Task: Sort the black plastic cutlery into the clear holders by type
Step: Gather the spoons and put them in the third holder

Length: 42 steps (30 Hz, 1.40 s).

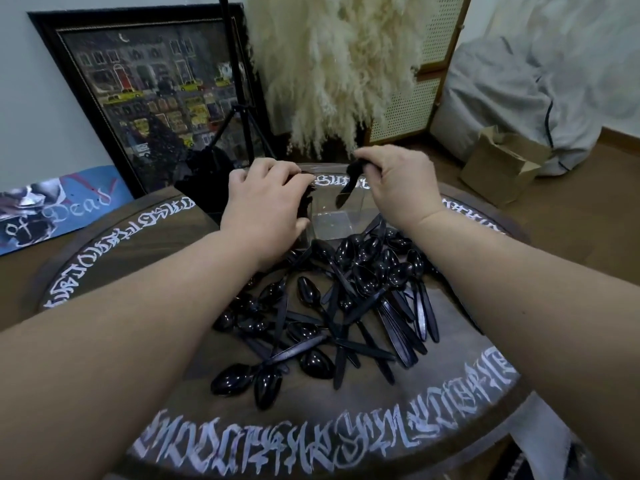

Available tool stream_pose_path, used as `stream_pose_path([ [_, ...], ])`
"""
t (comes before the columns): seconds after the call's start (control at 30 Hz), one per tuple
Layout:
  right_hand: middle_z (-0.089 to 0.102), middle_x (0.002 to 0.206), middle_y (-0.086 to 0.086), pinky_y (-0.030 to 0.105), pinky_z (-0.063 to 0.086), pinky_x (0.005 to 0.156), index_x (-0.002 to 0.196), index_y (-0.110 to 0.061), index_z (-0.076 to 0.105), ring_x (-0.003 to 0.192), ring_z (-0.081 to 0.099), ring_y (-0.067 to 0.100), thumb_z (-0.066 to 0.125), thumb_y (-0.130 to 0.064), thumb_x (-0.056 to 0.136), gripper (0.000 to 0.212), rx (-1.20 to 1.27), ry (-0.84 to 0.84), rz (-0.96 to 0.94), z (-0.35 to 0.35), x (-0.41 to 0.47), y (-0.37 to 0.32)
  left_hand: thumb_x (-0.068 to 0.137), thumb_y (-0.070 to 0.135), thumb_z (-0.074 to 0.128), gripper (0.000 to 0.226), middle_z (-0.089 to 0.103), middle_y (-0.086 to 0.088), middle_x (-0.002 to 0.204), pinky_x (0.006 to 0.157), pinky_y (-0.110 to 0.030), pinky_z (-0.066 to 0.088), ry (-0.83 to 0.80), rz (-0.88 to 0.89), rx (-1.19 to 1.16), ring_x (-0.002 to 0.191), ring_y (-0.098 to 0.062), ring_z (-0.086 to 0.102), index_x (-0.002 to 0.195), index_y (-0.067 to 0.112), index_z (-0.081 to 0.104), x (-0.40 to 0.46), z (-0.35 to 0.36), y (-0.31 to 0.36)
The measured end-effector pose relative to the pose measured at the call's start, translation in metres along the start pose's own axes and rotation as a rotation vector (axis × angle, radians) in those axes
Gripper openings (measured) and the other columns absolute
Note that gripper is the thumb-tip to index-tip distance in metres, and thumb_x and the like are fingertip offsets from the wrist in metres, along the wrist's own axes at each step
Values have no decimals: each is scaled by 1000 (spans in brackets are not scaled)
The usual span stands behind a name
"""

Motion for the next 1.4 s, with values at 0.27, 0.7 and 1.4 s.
stream_pose_path([
  [0.27,71,112,1,35,47,92,118,-23,67,106,63,23,53,-21,95,27,139,-169,137,43,-12,7,83,42,66,64,39,5,142,98,-44,23,68,-28,0,128,-24,35,139,29,40,5,6,-14],
  [0.7,59,127,4,33,40,98,138,-19,48,118,52,22,58,-24,93,46,75,-282,27,67,-21,-10,77,27,72,64,43,-6,142,97,-51,34,190,70,-82,131,-28,30,136,17,48,-27,-3,-9],
  [1.4,59,110,1,34,46,85,126,-21,56,108,52,24,59,-50,87,48,-167,-518,209,66,-138,3,78,68,58,66,43,7,135,104,-39,36,-465,-61,-196,127,-18,34,134,35,46,-129,56,18],
])
Point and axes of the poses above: each hand's wrist, its own x-axis towards the middle knuckle, its own z-axis out of the palm, y = z × x, the point moved 9 cm from there along x, towards the middle knuckle
